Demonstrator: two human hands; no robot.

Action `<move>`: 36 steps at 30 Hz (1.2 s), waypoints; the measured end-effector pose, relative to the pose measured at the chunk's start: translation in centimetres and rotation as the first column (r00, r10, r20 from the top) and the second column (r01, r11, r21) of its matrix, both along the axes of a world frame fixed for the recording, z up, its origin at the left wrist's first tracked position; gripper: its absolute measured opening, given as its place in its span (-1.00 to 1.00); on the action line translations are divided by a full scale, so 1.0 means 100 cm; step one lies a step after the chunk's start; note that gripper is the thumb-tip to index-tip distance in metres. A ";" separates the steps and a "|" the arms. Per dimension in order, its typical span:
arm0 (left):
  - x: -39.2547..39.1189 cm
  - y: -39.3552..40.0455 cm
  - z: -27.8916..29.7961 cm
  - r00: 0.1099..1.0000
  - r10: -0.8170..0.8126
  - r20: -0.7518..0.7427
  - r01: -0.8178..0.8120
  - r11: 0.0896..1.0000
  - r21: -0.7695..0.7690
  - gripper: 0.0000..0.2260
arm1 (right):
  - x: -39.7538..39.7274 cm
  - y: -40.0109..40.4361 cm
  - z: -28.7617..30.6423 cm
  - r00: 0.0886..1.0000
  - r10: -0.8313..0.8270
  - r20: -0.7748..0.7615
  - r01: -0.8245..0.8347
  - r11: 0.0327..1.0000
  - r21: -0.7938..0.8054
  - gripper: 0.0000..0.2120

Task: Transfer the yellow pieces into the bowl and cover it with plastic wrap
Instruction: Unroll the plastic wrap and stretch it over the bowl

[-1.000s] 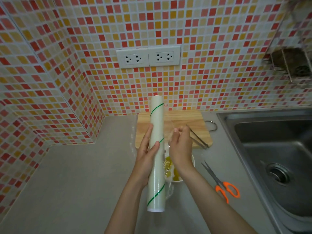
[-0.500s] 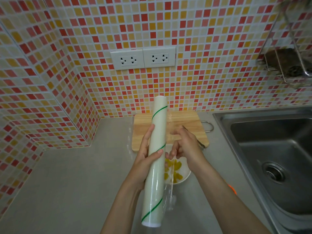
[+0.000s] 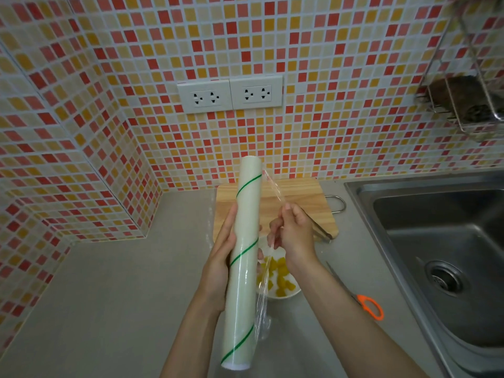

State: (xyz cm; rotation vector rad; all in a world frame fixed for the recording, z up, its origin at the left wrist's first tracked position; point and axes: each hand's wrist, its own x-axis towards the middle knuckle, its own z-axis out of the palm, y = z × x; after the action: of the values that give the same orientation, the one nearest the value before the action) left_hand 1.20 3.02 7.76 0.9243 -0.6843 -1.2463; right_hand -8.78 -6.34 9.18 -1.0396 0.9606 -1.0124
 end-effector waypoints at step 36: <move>0.005 -0.009 -0.020 0.906 0.029 0.423 -0.097 0.986 0.138 -0.61 | -0.056 -0.026 -0.040 0.849 -0.411 -0.333 0.339 0.906 -0.254 -0.71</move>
State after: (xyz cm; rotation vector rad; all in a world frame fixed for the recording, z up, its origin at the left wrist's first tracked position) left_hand 1.66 2.12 5.71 1.3592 -0.8946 -1.0602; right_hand -14.37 -8.96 5.18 -1.2619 1.4542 -1.2686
